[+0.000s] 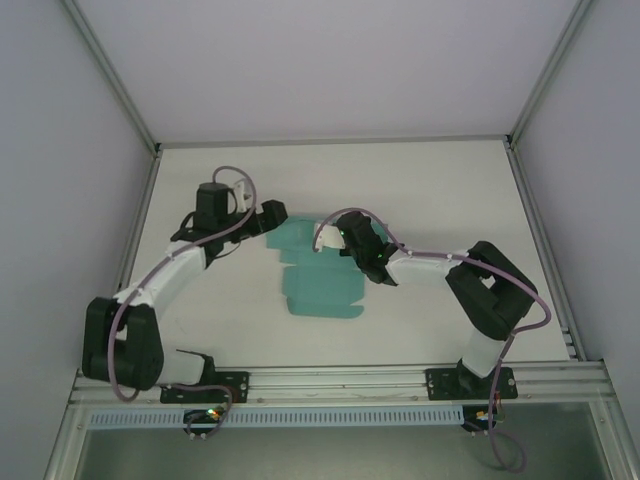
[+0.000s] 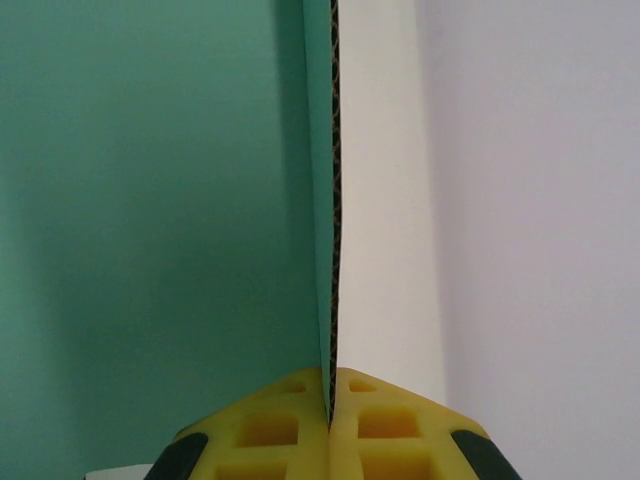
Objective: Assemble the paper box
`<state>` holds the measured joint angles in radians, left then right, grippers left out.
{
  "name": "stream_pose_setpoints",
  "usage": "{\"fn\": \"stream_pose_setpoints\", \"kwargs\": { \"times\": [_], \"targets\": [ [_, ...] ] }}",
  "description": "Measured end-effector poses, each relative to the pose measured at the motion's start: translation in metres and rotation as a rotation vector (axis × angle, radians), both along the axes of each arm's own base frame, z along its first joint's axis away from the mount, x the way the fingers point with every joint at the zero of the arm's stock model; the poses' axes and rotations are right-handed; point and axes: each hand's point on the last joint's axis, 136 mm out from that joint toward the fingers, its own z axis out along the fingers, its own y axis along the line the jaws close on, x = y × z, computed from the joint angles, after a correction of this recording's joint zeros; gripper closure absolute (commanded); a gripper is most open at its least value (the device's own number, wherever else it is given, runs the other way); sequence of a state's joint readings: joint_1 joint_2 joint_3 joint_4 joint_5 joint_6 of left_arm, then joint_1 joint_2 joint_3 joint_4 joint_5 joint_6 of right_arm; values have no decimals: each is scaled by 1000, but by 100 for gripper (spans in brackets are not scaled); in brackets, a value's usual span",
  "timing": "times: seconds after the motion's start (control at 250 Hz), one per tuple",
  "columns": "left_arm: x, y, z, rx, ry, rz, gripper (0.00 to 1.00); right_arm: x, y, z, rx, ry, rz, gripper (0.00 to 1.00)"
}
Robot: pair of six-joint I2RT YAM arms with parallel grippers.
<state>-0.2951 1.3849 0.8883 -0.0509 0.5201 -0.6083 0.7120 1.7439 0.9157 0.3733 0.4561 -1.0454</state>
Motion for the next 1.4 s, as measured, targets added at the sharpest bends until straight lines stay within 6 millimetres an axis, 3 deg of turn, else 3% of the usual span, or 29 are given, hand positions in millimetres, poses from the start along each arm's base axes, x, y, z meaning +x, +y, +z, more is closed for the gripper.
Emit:
{"fn": "stream_pose_setpoints", "kwargs": {
  "times": [0.104, 0.244, 0.415, 0.767, 1.17, 1.31, 1.402],
  "targets": [
    [7, -22, -3, -37, 38, -52, 23, 0, 4, 3, 22, -12, 15, 100],
    [17, -34, -19, -53, 97, -73, 24, -1, 6, 2, 31, -16, 23, 100],
    [17, -48, -33, -85, 157, -98, 30, -3, 6, -1, 40, -8, 17, 100],
    [19, -69, -21, -208, 157, -130, 41, -7, 5, -5, 94, -5, -10, 100],
    [24, -71, -39, -237, 232, -86, 100, -10, -3, -5, 106, -57, -60, 100],
    [24, -71, -41, -225, 235, -74, 100, -11, -4, -4, 106, -75, -67, 100],
    [22, -71, -41, -213, 238, -71, 73, -12, -4, -4, 109, -79, -66, 100]
  ]
}}
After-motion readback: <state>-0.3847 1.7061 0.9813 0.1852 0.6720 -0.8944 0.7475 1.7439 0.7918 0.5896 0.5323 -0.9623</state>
